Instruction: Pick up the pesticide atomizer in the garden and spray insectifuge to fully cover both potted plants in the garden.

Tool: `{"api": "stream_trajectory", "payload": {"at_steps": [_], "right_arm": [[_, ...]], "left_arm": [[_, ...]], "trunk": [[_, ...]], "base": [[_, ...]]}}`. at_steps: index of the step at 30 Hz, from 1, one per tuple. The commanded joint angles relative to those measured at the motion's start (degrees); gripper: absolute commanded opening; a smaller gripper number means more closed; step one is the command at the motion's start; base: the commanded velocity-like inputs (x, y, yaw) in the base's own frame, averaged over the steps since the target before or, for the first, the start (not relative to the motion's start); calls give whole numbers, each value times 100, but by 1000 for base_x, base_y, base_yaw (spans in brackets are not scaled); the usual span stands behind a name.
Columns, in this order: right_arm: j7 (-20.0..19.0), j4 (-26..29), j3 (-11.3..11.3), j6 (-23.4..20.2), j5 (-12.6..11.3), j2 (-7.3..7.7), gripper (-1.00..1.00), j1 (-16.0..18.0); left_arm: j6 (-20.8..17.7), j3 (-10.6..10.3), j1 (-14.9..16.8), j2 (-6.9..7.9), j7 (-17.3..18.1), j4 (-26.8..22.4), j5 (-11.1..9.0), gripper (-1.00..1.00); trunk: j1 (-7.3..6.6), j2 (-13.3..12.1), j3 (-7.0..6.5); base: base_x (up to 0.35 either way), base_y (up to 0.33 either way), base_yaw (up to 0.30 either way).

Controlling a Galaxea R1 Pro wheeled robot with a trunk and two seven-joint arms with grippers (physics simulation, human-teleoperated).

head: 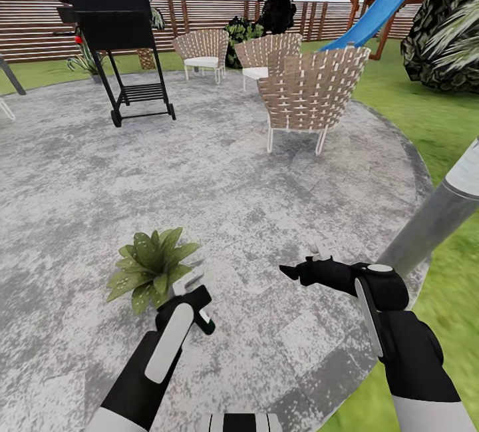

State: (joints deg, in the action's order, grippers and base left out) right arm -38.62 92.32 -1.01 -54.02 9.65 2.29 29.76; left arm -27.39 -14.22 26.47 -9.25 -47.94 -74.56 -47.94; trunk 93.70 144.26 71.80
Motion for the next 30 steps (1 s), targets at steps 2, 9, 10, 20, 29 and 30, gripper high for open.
{"api": "stream_trajectory", "payload": {"at_steps": [2,9,10,20,29,30], "right_arm": [[-58,6,-4,-13,62,0,100,4],[-58,6,-13,-23,56,8,100,4],[-58,6,-13,-22,56,8,100,4],[-58,6,-11,-19,55,7,100,4],[-58,6,-5,-7,54,0,100,4],[-58,6,-5,-7,54,0,100,4]], "left_arm": [[14,-39,41,2,-117,124,-163,-100],[459,-81,488,5,-151,1225,-569,-100],[473,-86,495,9,-145,1247,-572,-100],[641,-96,508,40,-143,1286,-570,-100],[850,-106,425,-2,-1297,503,-656,-100],[872,-106,423,-1,-1335,491,-736,-100]], "trunk": [[-1,2,5],[-1,2,5],[-1,2,5],[-1,2,5],[-1,2,5],[-1,2,5]], "base": [[0,0,0],[36,-5,0],[226,-53,0],[244,-71,0],[17,-3,0],[0,0,0]]}}
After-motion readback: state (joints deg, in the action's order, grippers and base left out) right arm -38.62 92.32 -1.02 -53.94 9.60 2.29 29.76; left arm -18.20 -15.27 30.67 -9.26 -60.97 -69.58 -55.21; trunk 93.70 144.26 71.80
